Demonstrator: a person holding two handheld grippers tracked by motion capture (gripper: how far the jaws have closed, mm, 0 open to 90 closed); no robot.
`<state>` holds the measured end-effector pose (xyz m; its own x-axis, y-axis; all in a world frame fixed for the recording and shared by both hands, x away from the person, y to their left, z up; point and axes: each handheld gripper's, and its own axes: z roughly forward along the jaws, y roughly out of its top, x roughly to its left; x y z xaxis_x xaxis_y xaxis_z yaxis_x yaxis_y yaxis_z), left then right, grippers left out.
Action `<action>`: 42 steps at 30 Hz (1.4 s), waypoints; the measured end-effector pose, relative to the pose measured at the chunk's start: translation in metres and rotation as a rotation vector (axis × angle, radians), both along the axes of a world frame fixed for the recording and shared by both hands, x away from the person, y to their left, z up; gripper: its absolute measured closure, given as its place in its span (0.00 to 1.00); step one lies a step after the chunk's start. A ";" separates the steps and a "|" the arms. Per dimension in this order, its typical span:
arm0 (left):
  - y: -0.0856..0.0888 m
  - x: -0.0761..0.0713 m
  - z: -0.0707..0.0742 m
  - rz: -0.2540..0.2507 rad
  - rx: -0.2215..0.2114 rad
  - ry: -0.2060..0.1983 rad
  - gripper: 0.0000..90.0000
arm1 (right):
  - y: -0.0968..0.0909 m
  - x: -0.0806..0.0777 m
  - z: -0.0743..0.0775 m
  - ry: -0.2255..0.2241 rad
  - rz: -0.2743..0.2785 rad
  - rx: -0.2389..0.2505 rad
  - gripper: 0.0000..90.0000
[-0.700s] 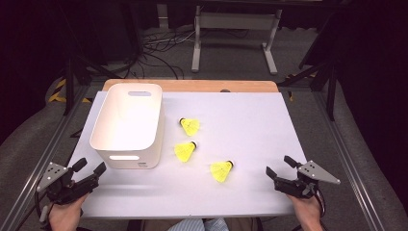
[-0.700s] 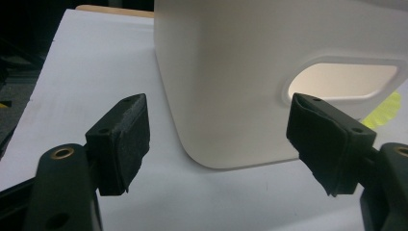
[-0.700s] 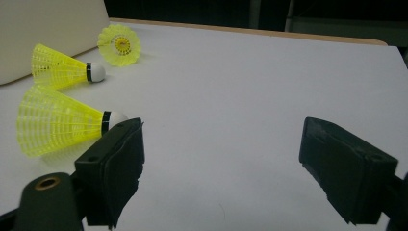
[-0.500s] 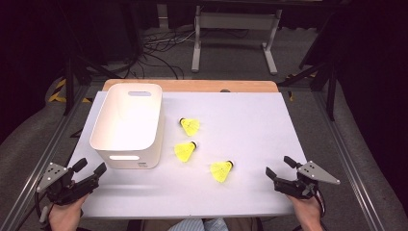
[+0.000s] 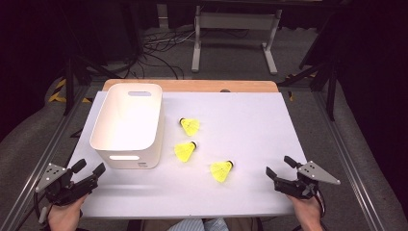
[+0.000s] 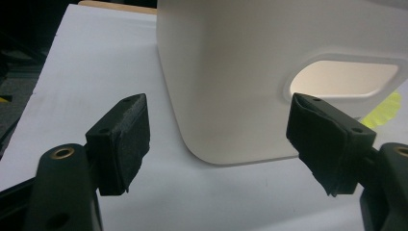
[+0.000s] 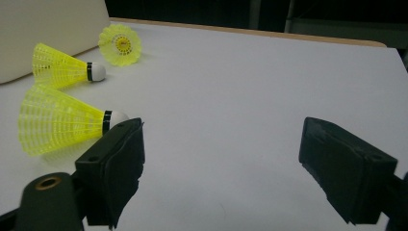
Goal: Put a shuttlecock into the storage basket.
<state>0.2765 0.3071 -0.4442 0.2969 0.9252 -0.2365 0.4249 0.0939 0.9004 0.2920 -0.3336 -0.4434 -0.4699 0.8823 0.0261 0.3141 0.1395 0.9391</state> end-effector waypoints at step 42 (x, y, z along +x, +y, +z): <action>0.018 0.010 0.002 0.101 0.010 0.030 0.27 | 0.001 0.000 0.000 0.003 -0.015 -0.011 0.19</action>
<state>0.2868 0.3249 -0.4422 0.1953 0.9524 -0.2342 0.4404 0.1282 0.8886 0.2924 -0.3331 -0.4438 -0.4562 0.8897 0.0182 0.3193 0.1446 0.9366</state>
